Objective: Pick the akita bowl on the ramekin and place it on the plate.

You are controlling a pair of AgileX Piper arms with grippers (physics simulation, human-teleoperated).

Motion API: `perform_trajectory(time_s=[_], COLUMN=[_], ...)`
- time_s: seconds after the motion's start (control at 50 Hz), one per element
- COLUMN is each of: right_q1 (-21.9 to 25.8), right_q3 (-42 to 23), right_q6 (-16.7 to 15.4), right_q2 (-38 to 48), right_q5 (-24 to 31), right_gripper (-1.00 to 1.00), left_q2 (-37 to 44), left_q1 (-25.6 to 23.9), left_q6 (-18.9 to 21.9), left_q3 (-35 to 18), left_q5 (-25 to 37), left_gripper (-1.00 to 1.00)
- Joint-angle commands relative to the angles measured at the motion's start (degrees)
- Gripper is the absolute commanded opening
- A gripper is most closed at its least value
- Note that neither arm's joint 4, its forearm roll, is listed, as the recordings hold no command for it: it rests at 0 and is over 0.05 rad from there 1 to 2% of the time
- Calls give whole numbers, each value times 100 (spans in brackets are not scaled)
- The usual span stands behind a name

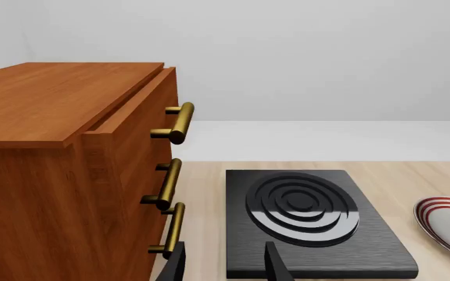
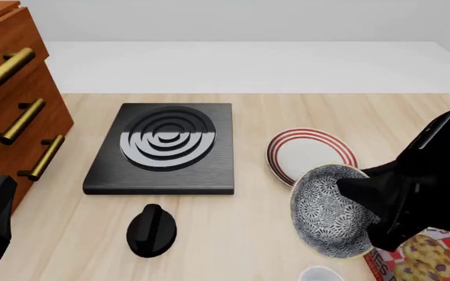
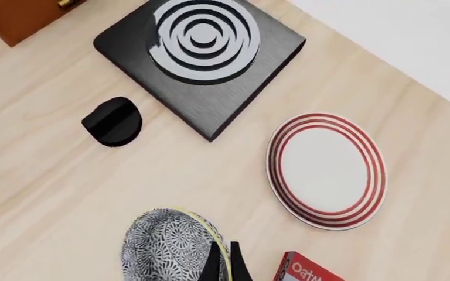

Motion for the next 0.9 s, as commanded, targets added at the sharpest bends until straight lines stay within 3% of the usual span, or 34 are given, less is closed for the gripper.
perform_trajectory(time_s=[0.02, 0.06, 0.12, 0.64, 0.9], right_q1=[-249, -267, -518, -814, -1029], right_q3=[-350, -341, -262, -679, -966], right_q6=[-33, -50, -380, -207, -476], right_q2=[146, 213, 284, 776, 1006], right_q5=[30, 28, 51, -61, 128], right_gripper=[-100, -100, -100, -100, -100], left_q2=[0, 0, 0, 0, 0], left_q1=[0, 0, 0, 0, 0], left_q6=[0, 0, 0, 0, 0], left_q3=[0, 0, 0, 0, 0], left_q5=[0, 0, 0, 0, 0], left_gripper=[100, 100, 100, 100, 100])
